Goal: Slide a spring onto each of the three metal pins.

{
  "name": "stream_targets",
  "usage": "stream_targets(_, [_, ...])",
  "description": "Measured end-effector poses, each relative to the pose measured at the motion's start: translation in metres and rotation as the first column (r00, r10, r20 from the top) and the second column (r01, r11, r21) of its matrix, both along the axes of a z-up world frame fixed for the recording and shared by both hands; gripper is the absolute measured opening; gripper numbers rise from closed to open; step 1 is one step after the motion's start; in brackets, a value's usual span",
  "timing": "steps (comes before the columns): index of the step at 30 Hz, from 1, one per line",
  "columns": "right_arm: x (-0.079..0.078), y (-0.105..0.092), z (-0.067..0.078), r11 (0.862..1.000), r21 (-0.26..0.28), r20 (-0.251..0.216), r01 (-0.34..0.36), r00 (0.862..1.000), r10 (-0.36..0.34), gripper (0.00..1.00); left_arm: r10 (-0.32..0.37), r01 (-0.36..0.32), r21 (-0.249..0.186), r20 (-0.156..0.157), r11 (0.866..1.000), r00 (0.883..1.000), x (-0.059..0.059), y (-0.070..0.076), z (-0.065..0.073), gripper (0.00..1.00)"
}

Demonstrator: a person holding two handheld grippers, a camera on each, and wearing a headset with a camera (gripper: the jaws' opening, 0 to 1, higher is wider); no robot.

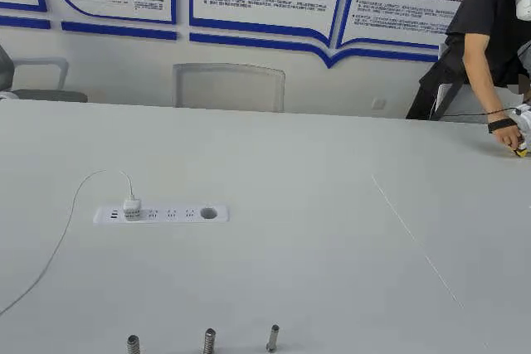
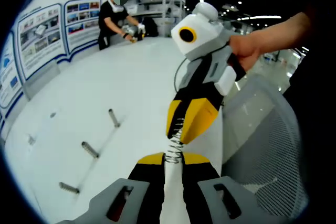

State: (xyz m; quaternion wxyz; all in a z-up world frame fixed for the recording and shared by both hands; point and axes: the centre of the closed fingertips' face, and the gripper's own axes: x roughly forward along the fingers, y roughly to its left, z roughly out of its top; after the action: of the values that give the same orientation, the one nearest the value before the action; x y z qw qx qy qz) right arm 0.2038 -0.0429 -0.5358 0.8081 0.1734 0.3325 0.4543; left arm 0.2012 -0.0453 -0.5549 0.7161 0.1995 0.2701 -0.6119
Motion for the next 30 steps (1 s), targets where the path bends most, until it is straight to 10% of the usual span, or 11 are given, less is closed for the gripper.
stream_targets(17, [0.016, 0.001, 0.015, 0.995, -0.085, 0.06, -0.049, 0.997, 0.055, 0.14, -0.022, 0.022, -0.041, 0.012, 0.999, 1.0, 0.001, -0.013, 0.009, 0.1])
stream_targets(30, [0.016, -0.015, 0.029, 0.97, -0.193, 0.127, -0.145, 0.977, 0.171, 0.23, 0.04, -0.044, -0.101, -0.046, 0.994, 0.998, 0.01, -0.013, 0.016, 0.1])
